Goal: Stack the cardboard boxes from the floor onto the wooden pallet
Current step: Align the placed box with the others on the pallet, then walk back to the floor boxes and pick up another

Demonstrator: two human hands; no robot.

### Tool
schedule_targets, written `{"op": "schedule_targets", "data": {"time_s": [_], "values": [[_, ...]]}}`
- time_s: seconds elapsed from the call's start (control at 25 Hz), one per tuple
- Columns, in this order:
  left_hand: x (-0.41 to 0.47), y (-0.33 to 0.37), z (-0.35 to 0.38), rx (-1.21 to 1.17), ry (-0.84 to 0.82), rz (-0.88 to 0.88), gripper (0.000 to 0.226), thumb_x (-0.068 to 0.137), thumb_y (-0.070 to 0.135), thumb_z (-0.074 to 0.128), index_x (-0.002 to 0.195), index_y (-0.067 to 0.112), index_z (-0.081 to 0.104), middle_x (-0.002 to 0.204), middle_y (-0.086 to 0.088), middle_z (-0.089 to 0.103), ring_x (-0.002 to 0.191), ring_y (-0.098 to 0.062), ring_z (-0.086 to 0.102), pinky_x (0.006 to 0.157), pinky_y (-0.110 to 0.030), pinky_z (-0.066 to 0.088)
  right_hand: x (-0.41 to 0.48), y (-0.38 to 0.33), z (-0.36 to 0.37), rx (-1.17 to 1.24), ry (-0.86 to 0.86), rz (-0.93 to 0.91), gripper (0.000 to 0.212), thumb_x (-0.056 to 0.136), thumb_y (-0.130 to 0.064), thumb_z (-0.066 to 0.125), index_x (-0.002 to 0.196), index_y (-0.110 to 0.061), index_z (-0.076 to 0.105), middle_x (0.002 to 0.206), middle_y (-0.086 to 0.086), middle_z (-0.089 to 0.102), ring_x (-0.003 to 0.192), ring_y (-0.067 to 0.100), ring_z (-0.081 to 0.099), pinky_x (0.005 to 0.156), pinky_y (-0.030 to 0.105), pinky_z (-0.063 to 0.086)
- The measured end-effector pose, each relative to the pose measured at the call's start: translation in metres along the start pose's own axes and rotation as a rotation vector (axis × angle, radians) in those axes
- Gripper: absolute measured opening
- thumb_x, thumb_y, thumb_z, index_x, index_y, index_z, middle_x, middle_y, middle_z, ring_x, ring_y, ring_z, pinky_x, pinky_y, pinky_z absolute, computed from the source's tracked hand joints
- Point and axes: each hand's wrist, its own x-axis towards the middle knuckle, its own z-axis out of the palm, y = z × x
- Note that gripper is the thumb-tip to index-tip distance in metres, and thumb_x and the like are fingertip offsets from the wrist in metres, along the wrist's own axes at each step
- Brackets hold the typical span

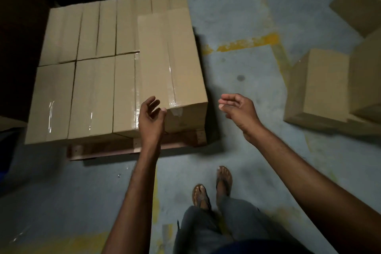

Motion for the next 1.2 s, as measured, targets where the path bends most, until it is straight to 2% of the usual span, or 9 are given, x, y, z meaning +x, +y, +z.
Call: {"op": "schedule_targets", "data": {"time_s": [0.16, 0.4, 0.52, 0.64, 0.8, 0.92, 1.2], "values": [[-0.093, 0.032, 0.016, -0.075, -0.164, 0.106, 0.044, 0.097, 0.003, 0.064, 0.134, 0.026, 0.058, 0.128, 0.009, 0.067, 0.118, 0.002, 0.062, 0.096, -0.013, 0.050, -0.092, -0.006, -0.038, 0.078, 0.072, -0.067, 0.026, 0.093, -0.005, 0.071, 0.114, -0.021, 0.070, 0.108, -0.004, 0.077, 0.100, 0.004, 0.072, 0.075, 0.015, 0.052], [-0.179, 0.050, 0.041, -0.126, -0.425, 0.184, 0.041, 0.098, 0.005, 0.065, 0.131, 0.028, 0.059, 0.125, 0.008, 0.069, 0.118, 0.000, 0.063, 0.095, -0.014, 0.051, -0.197, 0.009, -0.085, 0.179, 0.243, -0.092, 0.026, 0.094, 0.000, 0.070, 0.116, -0.013, 0.071, 0.106, -0.001, 0.077, 0.094, -0.001, 0.072, 0.071, 0.012, 0.051], [-0.202, 0.059, 0.066, -0.114, -0.553, 0.206, 0.040, 0.097, 0.005, 0.067, 0.133, 0.020, 0.060, 0.125, 0.004, 0.070, 0.119, -0.003, 0.064, 0.097, -0.019, 0.051, -0.222, 0.015, -0.115, 0.235, 0.353, -0.108, 0.025, 0.093, -0.001, 0.070, 0.115, -0.013, 0.071, 0.105, -0.001, 0.078, 0.093, -0.001, 0.071, 0.071, 0.014, 0.052], [-0.218, 0.073, 0.100, -0.099, -0.648, 0.237, 0.039, 0.097, 0.004, 0.067, 0.133, 0.018, 0.061, 0.124, 0.002, 0.071, 0.117, -0.004, 0.065, 0.094, -0.017, 0.050, -0.233, 0.019, -0.153, 0.279, 0.463, -0.139, 0.024, 0.093, -0.001, 0.070, 0.114, -0.014, 0.071, 0.102, -0.004, 0.079, 0.091, -0.001, 0.071, 0.072, 0.015, 0.052], [-0.242, 0.084, 0.168, -0.059, -0.778, 0.272, 0.038, 0.098, 0.008, 0.068, 0.132, 0.024, 0.061, 0.124, 0.006, 0.071, 0.116, -0.004, 0.065, 0.094, -0.019, 0.054, -0.241, 0.034, -0.215, 0.330, 0.573, -0.153, 0.025, 0.093, -0.003, 0.071, 0.113, -0.018, 0.072, 0.101, -0.005, 0.079, 0.095, 0.004, 0.072, 0.073, 0.016, 0.053], [-0.264, 0.088, 0.236, -0.041, -0.812, 0.262, 0.036, 0.097, 0.007, 0.068, 0.129, 0.023, 0.063, 0.121, 0.005, 0.072, 0.114, -0.005, 0.067, 0.090, -0.020, 0.053, -0.237, 0.046, -0.277, 0.348, 0.626, -0.144, 0.025, 0.093, -0.003, 0.071, 0.113, -0.018, 0.072, 0.103, -0.005, 0.079, 0.098, 0.007, 0.073, 0.075, 0.017, 0.054], [-0.324, 0.114, 0.395, -0.053, -0.888, 0.239, 0.036, 0.097, 0.002, 0.066, 0.127, 0.021, 0.064, 0.118, 0.004, 0.074, 0.111, -0.005, 0.068, 0.087, -0.020, 0.054, -0.219, 0.052, -0.443, 0.381, 0.729, -0.173, 0.026, 0.093, -0.001, 0.069, 0.116, -0.013, 0.071, 0.106, 0.001, 0.078, 0.094, 0.003, 0.073, 0.072, 0.011, 0.052]]}}
